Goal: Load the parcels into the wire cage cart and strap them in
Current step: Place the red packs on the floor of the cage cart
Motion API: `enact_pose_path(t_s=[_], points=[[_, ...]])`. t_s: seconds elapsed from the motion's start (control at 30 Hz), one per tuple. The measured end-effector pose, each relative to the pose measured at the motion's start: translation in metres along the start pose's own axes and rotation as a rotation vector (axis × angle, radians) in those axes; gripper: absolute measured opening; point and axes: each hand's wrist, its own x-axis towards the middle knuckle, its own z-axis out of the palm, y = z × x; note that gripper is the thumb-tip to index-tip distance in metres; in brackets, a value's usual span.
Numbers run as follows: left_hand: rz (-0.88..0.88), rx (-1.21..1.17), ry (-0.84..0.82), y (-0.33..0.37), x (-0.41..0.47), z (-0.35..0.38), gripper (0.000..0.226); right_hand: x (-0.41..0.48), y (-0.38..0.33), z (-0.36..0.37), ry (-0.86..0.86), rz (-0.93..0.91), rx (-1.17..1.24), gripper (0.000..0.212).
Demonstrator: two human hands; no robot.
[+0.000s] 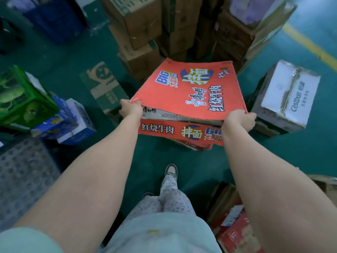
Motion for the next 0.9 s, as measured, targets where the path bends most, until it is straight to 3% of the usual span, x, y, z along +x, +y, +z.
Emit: enact_pose_path(t_s=[0.5,0.63,0.9], points=[[-0.132,-0.233,0.371,-0.067,-0.015,-0.198,0.041,-0.166,0.002,0.039,-0.343,-0.285,-0.064,0.039],[-0.167,-0.286,0.495,-0.087,-0.024,-0.244,0.040,-0.204,0.002,0.057,-0.455,-0.410,-0.192,0.039],[-0.410,-0.473,0.755,-0.141,-0.062,-0.304,0.039,-0.292,0.007,0.081,-0.761,-0.644,-0.370,0.035]])
